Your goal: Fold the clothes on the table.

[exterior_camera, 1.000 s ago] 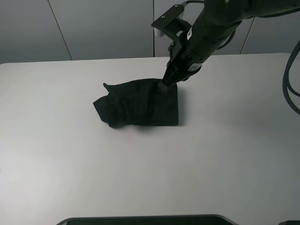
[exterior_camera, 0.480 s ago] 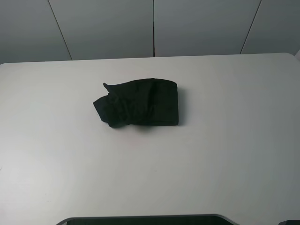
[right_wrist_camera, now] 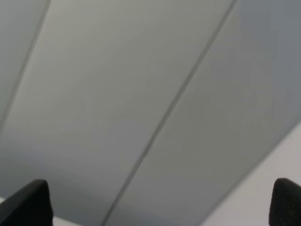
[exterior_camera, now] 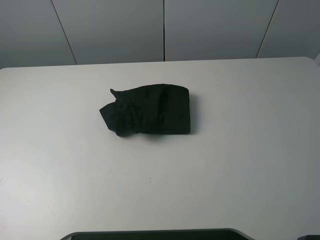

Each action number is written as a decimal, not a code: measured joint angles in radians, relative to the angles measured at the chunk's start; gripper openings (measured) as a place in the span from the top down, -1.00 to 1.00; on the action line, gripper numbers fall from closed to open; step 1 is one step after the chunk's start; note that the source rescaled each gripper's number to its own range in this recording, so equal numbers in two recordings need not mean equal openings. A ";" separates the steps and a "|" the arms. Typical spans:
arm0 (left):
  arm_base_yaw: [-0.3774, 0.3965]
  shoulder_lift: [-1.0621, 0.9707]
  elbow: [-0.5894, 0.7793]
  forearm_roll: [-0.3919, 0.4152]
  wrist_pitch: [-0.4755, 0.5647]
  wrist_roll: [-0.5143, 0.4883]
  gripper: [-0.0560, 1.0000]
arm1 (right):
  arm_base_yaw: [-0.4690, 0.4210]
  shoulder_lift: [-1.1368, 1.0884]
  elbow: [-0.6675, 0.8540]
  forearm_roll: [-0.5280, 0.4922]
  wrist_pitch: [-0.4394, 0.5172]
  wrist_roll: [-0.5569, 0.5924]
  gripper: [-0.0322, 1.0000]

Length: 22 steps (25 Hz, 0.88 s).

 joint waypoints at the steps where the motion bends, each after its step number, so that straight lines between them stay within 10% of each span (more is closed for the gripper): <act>1: 0.000 -0.022 0.000 0.013 0.039 -0.019 -0.89 | 0.000 -0.014 -0.029 -0.034 0.082 -0.014 -0.99; 22: 0.074 -0.304 0.043 0.316 0.171 -0.127 -0.94 | -0.328 -0.185 -0.282 -0.160 0.213 -0.315 -1.00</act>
